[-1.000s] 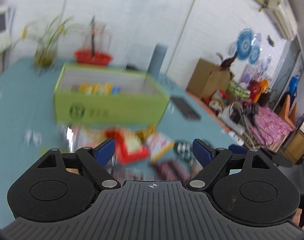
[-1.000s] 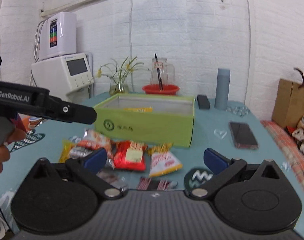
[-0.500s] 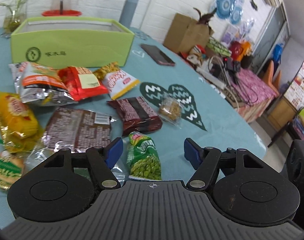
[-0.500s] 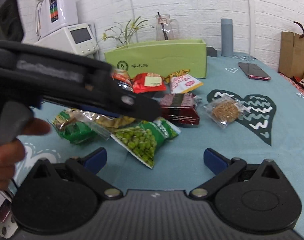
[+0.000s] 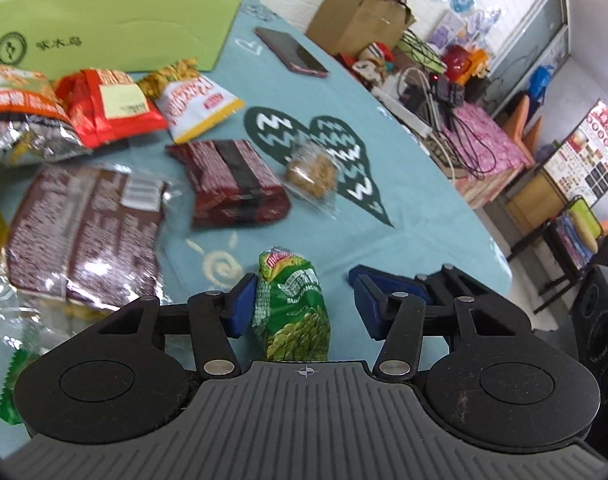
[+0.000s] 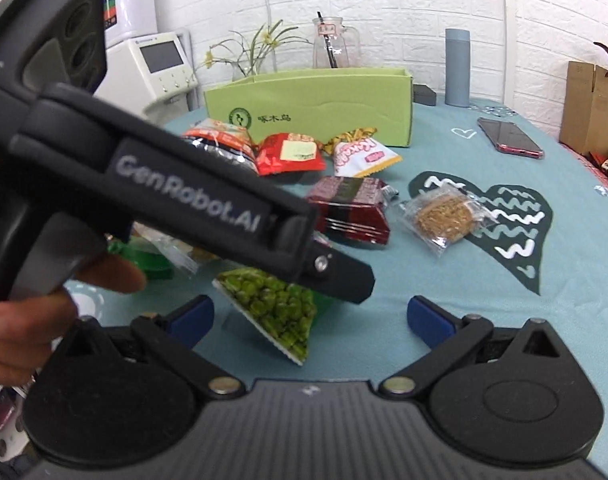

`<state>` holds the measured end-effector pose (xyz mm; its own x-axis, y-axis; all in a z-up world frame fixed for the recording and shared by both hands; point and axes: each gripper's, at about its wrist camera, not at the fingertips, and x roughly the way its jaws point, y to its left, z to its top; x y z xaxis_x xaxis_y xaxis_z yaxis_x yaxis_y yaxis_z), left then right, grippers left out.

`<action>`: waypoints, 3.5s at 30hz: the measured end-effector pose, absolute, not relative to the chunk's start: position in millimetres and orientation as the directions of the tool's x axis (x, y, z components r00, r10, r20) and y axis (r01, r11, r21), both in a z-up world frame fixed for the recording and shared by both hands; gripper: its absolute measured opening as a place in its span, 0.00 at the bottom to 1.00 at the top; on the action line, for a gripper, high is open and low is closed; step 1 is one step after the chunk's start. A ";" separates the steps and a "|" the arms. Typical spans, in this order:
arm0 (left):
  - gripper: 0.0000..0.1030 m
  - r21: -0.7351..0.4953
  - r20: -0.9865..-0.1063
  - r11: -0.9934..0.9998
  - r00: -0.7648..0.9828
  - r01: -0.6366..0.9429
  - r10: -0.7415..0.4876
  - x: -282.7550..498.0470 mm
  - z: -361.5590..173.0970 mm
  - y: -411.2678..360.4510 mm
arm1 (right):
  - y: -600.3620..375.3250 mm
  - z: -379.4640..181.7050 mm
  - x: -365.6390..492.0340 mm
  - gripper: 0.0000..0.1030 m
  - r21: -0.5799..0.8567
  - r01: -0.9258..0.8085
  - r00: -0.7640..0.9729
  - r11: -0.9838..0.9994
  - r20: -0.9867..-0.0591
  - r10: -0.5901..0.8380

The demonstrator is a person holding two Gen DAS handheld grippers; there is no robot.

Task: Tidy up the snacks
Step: 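Return the left gripper to the pile and grasp the green pea bag, then carry the green pea bag over the green box and open the left gripper, then lower the left gripper onto the brown chocolate wafer packet and grasp it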

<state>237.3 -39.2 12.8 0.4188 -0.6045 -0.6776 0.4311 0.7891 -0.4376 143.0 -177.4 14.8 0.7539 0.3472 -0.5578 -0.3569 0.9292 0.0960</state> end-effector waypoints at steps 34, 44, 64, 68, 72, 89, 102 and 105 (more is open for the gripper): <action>0.04 -0.459 -0.592 0.752 0.469 0.472 -0.656 258.2 68.9 -35.4 | -174.4 70.6 161.7 0.61 0.042 -0.352 0.822 0.935 -0.463 0.331; 0.05 -0.420 -0.520 0.815 0.630 0.400 -0.577 414.3 137.9 -10.2 | -148.2 133.6 334.7 0.65 -0.069 -0.439 0.845 0.896 -0.370 0.385; 0.58 -0.339 -0.498 0.885 0.736 0.321 -0.458 471.0 130.5 4.9 | -159.5 133.9 385.1 0.90 -0.108 -0.421 0.874 0.900 -0.315 0.371; 0.62 -0.343 -0.471 0.865 0.729 0.367 -0.496 422.7 137.3 -2.8 | -184.3 134.9 343.6 0.90 -0.106 -0.377 0.891 0.920 -0.311 0.330; 0.63 -0.329 -0.503 0.860 0.698 0.391 -0.510 375.8 121.6 -16.7 | -204.4 115.0 303.2 0.90 -0.047 -0.338 0.889 0.940 -0.345 0.302; 0.64 -0.312 -0.630 0.937 0.703 0.161 -0.330 255.7 39.5 57.3 | -155.6 21.4 185.0 0.90 0.332 -0.475 0.679 0.815 -0.452 0.579; 0.61 -0.305 -0.664 0.910 0.622 0.282 -0.415 267.3 19.9 55.1 | -88.9 16.0 208.2 0.91 0.217 -0.535 0.626 0.816 -0.548 0.556; 0.61 -0.344 -0.657 0.889 0.599 0.301 -0.457 262.6 18.4 50.2 | -92.7 18.4 203.3 0.91 0.185 -0.514 0.645 0.837 -0.560 0.520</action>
<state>262.6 50.2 18.4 0.5992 -0.4574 -0.6570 0.3013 0.8892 -0.3443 203.3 -92.7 18.4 0.6451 0.5200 -0.5599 -0.5143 0.8374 0.1851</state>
